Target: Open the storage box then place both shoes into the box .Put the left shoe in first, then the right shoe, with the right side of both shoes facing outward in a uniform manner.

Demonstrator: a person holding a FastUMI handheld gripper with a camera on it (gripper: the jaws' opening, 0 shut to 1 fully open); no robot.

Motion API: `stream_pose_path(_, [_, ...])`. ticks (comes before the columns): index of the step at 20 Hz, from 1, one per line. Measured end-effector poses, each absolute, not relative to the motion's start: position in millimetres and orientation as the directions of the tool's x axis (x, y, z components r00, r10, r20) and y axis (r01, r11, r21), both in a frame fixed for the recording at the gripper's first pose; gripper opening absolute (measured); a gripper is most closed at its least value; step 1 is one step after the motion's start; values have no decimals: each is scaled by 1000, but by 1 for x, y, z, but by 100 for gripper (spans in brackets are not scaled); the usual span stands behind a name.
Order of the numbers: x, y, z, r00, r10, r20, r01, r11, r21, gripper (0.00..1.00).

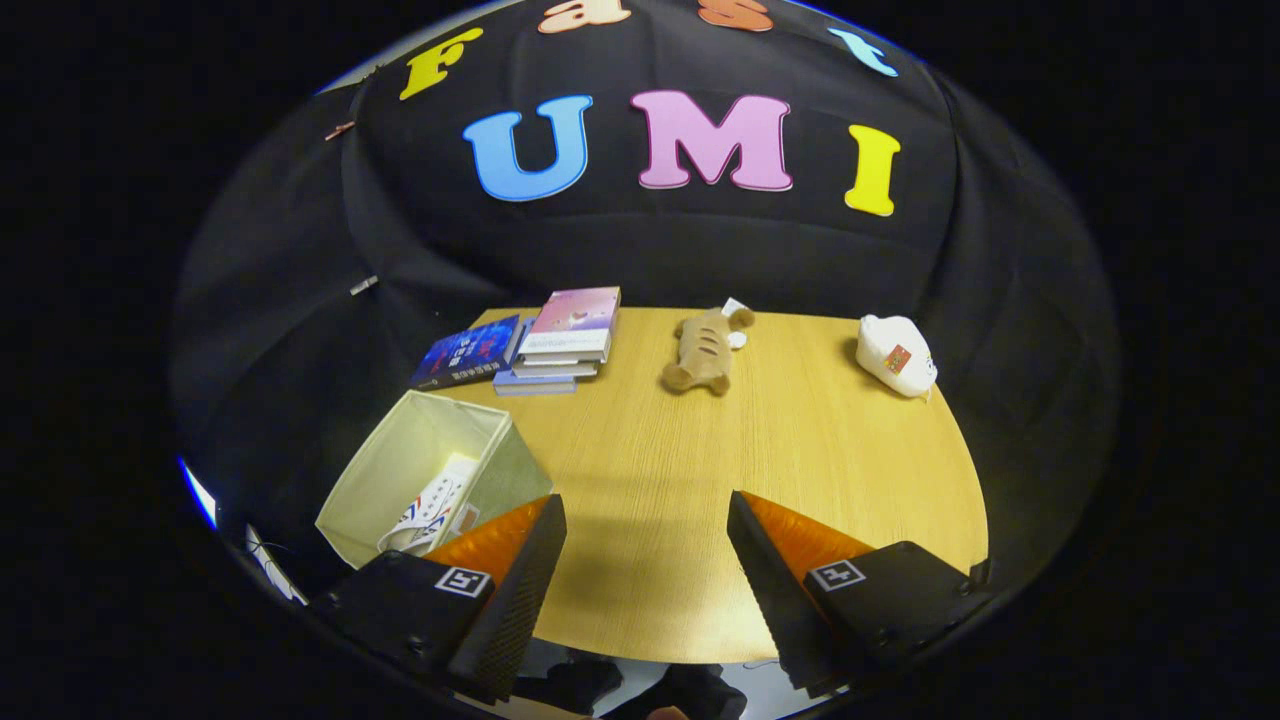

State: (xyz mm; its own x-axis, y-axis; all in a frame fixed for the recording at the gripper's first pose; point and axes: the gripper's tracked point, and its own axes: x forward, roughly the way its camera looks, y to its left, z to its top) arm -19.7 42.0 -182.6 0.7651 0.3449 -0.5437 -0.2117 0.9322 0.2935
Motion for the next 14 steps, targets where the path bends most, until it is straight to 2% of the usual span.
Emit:
stream_pose_path(7, [-3, -7, -122, 902, 294, -317, -234, 948, 216, 99])
stream_pose_path(14, [1, -47, -90, 948, 283, -145, -268, 956, 119, 96])
